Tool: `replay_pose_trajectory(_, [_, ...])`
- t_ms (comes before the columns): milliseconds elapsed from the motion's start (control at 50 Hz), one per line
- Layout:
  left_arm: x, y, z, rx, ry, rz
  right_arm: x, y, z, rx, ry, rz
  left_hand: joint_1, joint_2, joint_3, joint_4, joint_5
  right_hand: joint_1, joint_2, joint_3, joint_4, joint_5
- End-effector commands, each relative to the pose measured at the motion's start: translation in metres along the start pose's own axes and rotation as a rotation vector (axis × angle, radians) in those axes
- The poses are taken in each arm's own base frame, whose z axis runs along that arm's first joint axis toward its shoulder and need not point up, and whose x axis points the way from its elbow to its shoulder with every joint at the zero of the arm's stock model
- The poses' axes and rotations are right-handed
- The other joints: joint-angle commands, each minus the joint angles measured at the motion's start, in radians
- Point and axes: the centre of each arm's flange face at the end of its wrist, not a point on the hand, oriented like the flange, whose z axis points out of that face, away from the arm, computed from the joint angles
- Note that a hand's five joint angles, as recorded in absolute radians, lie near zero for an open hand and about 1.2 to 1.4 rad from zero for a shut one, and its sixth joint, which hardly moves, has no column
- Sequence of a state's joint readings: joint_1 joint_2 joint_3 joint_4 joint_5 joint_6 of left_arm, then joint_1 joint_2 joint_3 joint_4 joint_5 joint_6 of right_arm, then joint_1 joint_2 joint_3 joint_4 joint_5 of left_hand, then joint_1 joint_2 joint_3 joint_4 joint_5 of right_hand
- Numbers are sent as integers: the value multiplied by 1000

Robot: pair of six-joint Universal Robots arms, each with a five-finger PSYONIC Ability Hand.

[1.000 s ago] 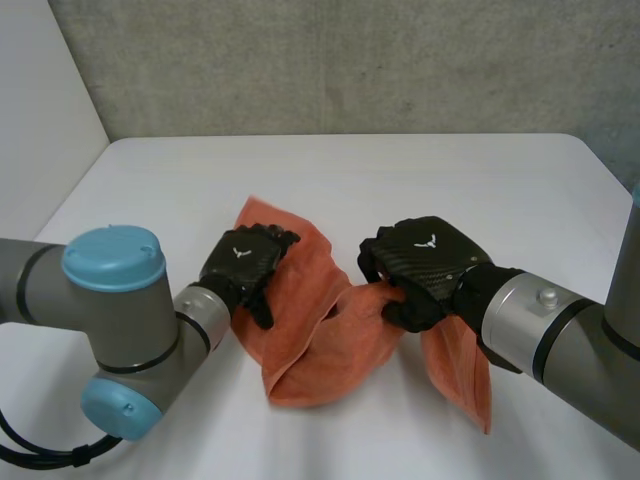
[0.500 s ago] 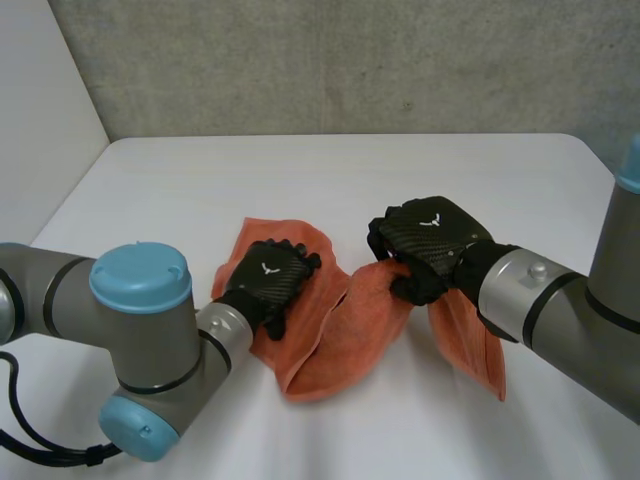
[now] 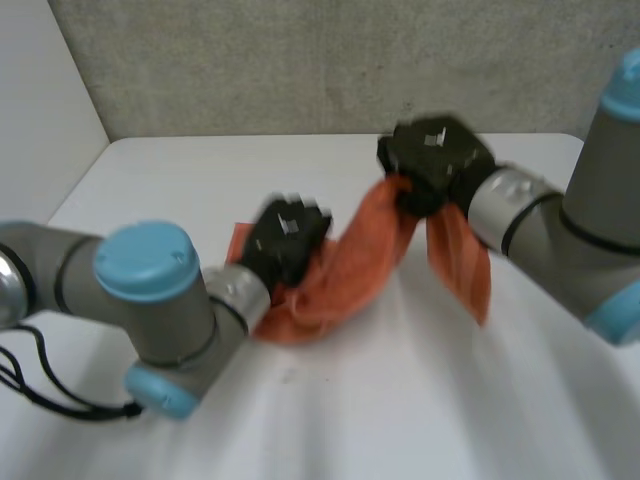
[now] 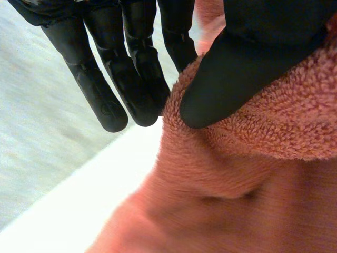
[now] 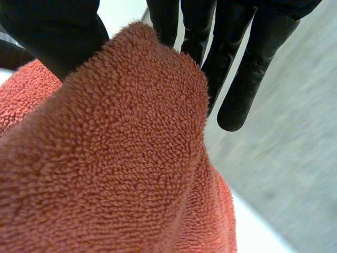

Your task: Fold the laundry

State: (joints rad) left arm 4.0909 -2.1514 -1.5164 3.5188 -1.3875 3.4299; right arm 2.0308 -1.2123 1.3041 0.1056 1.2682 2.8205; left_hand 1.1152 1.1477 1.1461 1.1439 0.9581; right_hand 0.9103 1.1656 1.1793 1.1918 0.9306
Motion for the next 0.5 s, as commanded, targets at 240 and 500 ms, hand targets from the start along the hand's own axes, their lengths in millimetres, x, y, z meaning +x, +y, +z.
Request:
replay_pose_trajectory(240, [-66,-99,-46,350,-442,-159,33,-57,12,347,238,-97,281,249,250,252,264,486,231,217,204,291])
replay_pose_trajectory(500, [0,1,-93,-121,-280,-185,16,57,28,-282,62,-34,281,249,250,252,264,391,136,122,110,196])
